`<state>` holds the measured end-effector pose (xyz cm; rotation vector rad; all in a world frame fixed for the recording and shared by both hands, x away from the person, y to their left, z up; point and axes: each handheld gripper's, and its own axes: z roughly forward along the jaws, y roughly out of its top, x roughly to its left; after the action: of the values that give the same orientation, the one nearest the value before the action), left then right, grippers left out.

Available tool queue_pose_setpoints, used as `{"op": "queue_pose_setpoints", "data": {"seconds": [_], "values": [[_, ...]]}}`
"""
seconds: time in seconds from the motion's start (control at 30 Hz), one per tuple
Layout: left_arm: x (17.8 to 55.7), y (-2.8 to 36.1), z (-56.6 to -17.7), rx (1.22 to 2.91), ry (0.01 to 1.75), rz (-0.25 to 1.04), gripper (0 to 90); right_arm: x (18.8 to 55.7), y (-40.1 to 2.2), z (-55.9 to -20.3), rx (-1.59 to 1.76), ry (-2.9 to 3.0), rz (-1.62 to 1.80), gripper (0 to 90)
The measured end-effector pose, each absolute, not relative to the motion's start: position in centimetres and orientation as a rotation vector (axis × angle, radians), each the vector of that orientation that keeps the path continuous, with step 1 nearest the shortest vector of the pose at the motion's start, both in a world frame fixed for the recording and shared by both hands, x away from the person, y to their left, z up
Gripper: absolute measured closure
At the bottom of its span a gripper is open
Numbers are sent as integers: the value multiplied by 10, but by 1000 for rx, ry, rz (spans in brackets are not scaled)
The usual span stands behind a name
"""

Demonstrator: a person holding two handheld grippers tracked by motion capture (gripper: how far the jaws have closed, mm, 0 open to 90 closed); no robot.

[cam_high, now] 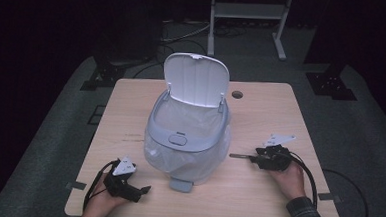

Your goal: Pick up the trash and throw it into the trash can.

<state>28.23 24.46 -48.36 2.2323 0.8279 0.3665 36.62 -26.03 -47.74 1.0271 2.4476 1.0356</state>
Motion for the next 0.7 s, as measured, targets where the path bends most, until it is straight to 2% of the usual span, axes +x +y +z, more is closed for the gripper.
{"op": "queue_pose_setpoints", "data": {"seconds": [0.1,0.5,0.7], "values": [[282,245,-484,2233,828,366,0,365,-261,-477,1019,2456,1035,603],[282,245,-484,2232,828,366,0,363,-262,-476,1003,2475,1036,752],[282,245,-484,2233,828,366,0,363,-262,-475,1007,2482,1034,788]]}}
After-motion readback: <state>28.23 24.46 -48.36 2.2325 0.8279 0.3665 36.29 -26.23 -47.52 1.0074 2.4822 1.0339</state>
